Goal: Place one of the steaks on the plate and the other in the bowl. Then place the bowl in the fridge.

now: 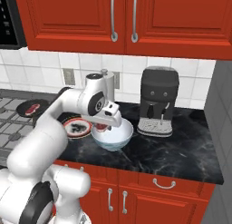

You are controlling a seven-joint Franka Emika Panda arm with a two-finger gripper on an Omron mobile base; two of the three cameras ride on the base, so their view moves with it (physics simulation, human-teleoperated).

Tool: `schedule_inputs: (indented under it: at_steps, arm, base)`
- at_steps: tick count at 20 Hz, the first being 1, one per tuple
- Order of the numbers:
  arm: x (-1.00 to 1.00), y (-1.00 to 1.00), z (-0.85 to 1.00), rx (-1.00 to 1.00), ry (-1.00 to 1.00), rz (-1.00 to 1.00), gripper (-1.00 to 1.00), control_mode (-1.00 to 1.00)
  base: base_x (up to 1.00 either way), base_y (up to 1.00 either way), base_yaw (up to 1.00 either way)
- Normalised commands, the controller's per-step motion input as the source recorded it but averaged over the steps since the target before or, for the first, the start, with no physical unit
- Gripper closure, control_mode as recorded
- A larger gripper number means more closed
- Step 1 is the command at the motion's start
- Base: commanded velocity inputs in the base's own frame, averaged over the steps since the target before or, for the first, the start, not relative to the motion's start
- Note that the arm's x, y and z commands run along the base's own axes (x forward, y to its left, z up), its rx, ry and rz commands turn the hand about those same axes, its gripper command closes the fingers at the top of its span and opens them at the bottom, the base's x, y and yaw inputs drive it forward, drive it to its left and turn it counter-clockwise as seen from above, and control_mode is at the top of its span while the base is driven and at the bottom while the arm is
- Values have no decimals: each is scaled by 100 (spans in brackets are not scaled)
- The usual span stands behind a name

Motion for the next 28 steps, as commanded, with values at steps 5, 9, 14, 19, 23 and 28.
schedule_inputs:
  at_steps: [5,9,14,19,23,28]
  arm:
    - [28,-3,-28,0,-2,0,100,-100]
    - [22,0,-30,0,0,0,100,-100]
    - [17,-2,-41,0,0,0,100,-100]
    - [4,-6,-33,0,0,0,100,-100]
    - [0,-1,-19,0,0,0,100,-100]
    - [0,0,-11,0,0,0,100,-100]
  base:
    - [0,0,0]
    - [0,0,0]
    - [0,0,0]
    - [0,0,0]
    - [0,0,0]
    - [0,0,0]
